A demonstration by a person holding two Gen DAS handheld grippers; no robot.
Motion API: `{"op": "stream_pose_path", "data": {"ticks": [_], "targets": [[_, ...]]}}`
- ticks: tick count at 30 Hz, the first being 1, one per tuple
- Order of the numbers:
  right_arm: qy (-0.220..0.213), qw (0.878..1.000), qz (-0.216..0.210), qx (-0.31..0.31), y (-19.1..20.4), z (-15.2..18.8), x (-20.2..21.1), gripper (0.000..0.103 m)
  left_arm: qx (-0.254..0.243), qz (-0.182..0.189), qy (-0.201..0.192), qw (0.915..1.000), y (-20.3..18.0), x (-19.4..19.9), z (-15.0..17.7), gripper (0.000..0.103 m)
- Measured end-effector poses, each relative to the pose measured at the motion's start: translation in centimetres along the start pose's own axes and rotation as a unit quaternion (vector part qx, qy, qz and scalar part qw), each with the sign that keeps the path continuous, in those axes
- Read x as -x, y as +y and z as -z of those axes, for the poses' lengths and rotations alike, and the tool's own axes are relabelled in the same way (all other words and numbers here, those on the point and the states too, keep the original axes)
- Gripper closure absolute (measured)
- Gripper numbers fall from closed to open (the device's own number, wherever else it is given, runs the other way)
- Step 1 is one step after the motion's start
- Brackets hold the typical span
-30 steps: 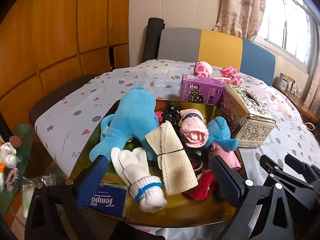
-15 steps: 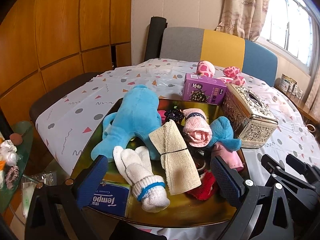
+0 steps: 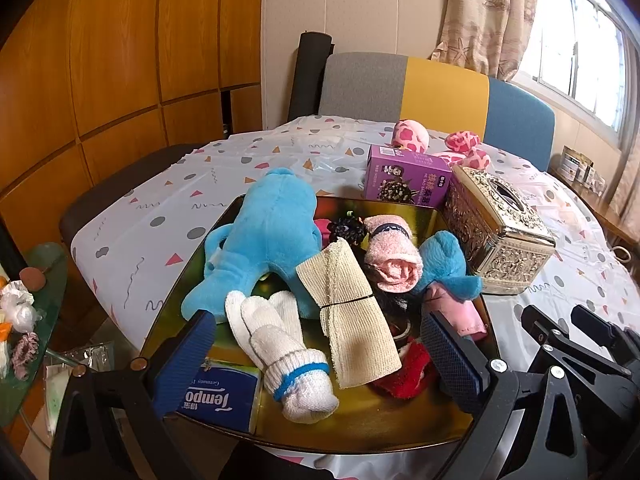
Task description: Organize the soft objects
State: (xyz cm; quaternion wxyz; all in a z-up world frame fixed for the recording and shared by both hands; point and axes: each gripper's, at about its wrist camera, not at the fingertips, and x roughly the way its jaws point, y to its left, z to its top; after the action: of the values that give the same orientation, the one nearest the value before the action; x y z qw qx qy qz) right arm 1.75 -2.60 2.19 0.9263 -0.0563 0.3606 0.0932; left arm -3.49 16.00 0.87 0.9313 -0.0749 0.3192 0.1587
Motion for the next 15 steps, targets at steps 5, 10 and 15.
{"op": "stream_pose_path", "data": {"ticks": [5, 10, 15], "targets": [[0.0, 1.0, 0.0, -0.001, 0.01, 0.02, -0.01, 0.033, 0.0, 0.0, 0.0, 1.0, 0.03, 0.0, 0.04, 0.0], [0.0, 1.0, 0.0, -0.001, 0.02, 0.01, 0.02, 0.033, 0.0, -0.001, 0.002, 1.0, 0.01, -0.02, 0.12, 0.0], [0.001, 1.0, -0.001, -0.001, 0.05, 0.05, -0.02, 0.033, 0.0, -0.001, 0.003, 1.0, 0.03, -0.06, 0.15, 0.0]]}}
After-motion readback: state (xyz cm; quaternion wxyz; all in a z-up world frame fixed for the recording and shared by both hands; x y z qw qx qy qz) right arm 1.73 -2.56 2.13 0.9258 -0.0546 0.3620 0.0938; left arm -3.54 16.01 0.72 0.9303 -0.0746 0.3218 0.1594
